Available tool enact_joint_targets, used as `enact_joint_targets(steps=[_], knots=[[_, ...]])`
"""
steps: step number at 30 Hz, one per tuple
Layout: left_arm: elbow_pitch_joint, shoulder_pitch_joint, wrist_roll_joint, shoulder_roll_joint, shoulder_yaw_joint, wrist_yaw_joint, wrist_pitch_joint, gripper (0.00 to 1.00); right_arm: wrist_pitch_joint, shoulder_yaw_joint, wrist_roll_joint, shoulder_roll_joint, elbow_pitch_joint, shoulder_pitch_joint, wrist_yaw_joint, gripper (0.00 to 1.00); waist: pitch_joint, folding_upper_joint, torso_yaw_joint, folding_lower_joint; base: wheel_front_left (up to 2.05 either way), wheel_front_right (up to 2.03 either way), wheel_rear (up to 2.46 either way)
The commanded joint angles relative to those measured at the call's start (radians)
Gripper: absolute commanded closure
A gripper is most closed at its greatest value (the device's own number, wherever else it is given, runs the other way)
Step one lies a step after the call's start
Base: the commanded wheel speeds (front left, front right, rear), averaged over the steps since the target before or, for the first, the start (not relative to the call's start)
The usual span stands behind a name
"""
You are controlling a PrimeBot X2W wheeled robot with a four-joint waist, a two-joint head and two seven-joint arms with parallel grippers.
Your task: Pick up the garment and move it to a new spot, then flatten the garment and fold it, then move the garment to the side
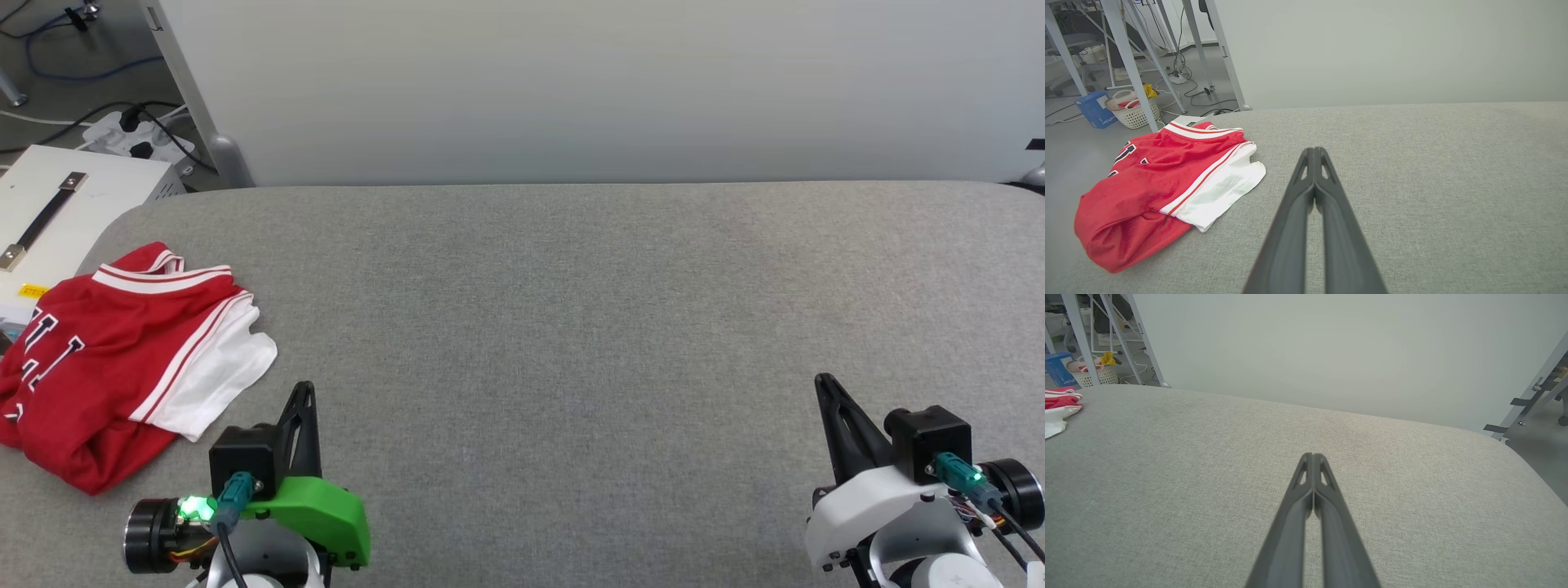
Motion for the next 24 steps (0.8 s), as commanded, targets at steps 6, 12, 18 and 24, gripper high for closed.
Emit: enact_joint_targets(steps=[6,12,18,24], knots=[[-0.002,-0.017,0.009,-0.004,0.002,0.004,-0.001,1.0,0.001,0.001,-0.01,0.0,-0.005,-0.016,-0.001,1.0,0.0,-0.0001,0.0,0.0,0.0,0.0,0.0],[-0.002,-0.017,0.009,-0.004,0.002,0.004,-0.001,1.0,0.001,0.001,-0.01,0.0,-0.005,-0.016,-0.001,1.0,0.0,-0.0001,0.0,0.0,0.0,0.0,0.0],[-0.002,-0.017,0.009,-0.004,0.002,0.004,-0.001,1.0,0.001,0.001,-0.01,0.0,-0.005,-0.016,-0.001,1.0,0.0,-0.0001,0.0,0.0,0.0,0.0,0.0],[-0.002,-0.017,0.009,-0.004,0.002,0.004,-0.001,1.0,0.001,0.001,-0.01,0.0,-0.005,-0.016,-0.001,1.0,0.0,-0.0001,0.0,0.0,0.0,0.0,0.0]])
